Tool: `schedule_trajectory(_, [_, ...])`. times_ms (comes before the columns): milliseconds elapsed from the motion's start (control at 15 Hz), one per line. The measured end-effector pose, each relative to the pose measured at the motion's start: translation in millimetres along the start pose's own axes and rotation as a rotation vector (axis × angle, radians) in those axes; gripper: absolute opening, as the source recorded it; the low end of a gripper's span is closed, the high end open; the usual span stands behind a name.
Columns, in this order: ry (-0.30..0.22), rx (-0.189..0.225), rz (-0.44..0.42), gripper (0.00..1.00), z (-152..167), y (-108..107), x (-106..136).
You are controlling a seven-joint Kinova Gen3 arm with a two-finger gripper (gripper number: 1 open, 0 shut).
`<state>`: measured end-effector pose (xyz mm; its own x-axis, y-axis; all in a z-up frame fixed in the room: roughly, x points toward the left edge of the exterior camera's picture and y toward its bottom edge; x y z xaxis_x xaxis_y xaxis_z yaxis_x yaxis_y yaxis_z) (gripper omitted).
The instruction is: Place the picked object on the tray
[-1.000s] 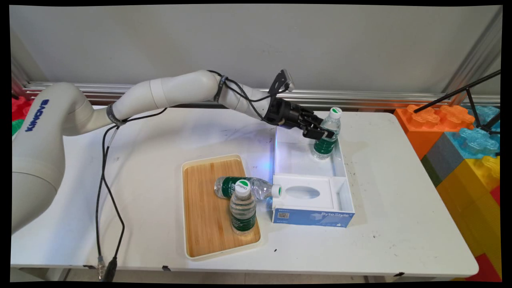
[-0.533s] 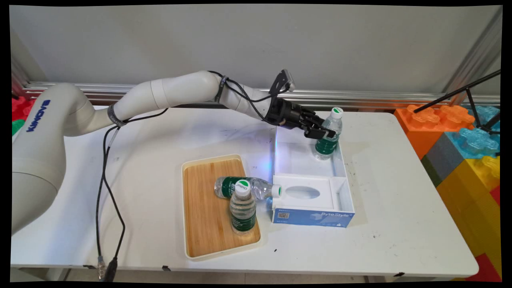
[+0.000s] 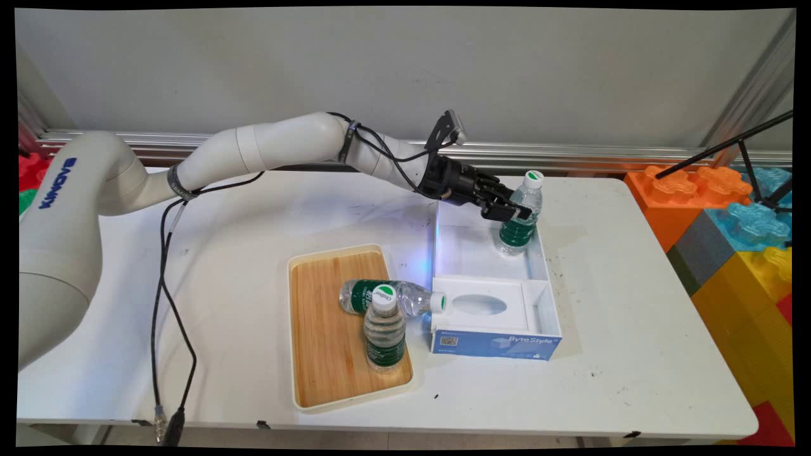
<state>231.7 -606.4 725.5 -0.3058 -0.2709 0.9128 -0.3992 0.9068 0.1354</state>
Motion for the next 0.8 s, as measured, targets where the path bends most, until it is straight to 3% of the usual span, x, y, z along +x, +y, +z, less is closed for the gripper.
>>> schedule_trajectory(800, [0.025, -0.006, 0.0, 0.0, -22.0, 7.2, 23.7])
